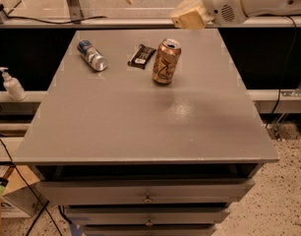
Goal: Place orange can upright
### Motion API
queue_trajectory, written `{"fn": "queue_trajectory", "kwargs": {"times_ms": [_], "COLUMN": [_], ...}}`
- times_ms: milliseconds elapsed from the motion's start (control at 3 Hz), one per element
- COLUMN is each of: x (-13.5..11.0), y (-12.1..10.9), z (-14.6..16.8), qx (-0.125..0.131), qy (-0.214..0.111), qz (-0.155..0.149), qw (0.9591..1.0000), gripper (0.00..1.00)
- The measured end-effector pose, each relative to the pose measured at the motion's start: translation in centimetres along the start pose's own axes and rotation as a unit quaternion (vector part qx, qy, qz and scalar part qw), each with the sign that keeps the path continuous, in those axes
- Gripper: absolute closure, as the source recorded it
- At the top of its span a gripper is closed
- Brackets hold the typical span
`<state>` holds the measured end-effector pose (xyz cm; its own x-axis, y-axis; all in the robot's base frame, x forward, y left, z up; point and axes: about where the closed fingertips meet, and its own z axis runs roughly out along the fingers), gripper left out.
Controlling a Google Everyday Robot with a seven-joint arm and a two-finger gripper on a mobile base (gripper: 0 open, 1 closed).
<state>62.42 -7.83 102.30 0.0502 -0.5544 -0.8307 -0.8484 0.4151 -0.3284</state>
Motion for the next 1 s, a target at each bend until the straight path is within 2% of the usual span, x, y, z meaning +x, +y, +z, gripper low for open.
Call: {"fn": "queue_trajectory", "kwargs": {"times_ms": [667, 1000], "x": [-0.24, -0.35], "y": [0.25, 0.37], "z": [0.31, 0.46], "qx": [-0.003, -0.005], "qy": [-0.001, -0.001], "qz": [-0.002, -0.002], "qw": [1.0, 1.0], "gripper": [0.13, 0.0]}}
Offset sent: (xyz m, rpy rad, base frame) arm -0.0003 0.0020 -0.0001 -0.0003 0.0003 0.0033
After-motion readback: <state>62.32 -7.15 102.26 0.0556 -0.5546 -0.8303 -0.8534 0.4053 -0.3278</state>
